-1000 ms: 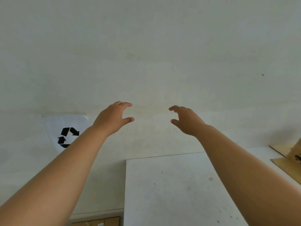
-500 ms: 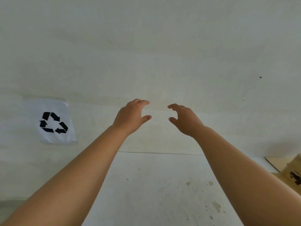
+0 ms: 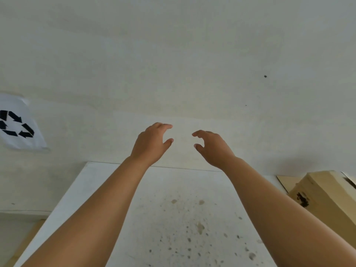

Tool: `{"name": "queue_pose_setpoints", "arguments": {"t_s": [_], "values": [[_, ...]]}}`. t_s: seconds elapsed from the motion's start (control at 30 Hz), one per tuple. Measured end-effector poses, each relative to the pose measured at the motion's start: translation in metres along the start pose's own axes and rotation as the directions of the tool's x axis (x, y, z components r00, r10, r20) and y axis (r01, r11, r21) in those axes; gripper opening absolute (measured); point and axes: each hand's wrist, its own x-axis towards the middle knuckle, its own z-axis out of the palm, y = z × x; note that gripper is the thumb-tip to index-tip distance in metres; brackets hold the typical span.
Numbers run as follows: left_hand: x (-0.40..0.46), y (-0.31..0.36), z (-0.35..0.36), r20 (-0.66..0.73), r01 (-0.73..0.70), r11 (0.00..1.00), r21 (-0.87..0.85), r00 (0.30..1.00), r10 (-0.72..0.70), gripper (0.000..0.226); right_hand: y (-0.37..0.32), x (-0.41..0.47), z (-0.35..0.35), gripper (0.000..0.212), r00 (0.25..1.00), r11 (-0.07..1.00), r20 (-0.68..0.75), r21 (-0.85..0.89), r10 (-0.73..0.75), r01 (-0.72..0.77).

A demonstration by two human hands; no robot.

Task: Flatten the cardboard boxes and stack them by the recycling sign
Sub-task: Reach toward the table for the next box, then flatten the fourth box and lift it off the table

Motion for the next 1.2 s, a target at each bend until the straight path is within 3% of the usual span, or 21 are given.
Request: {"name": "queue_pose_setpoints", "arguments": {"t_s": [0.3,0.53,0.8,1.2], "values": [[-0.022,0.050,0.034,0.028,-0.020,1.000,-0.018,0.999,0.021,0.039,0.046,-0.034,0.005,0.031,0.994,0.990,-0.069,0.112,0.090,-0.082],[-0.042,0.104,0.075,-0.043,0.032,0.999,0.000,0.999,-0.032,0.028,0.104,-0.060,-0.011,0.031,0.997,0.993,-0.069,0.119,0.037,-0.028],[-0.049,0.241,0.179,-0.070,0.100,0.994,-0.050,0.992,-0.104,0.026,0.245,-0.111,-0.067,0.030,0.999,0.997,-0.036,0.071,-0.034,0.037],[-0.042,0.430,0.309,0.107,-0.021,0.994,-0.106,0.994,0.032,0.027,0.463,-0.199,-0.141,0.029,0.967,0.964,-0.041,0.096,0.252,-0.248]]}}
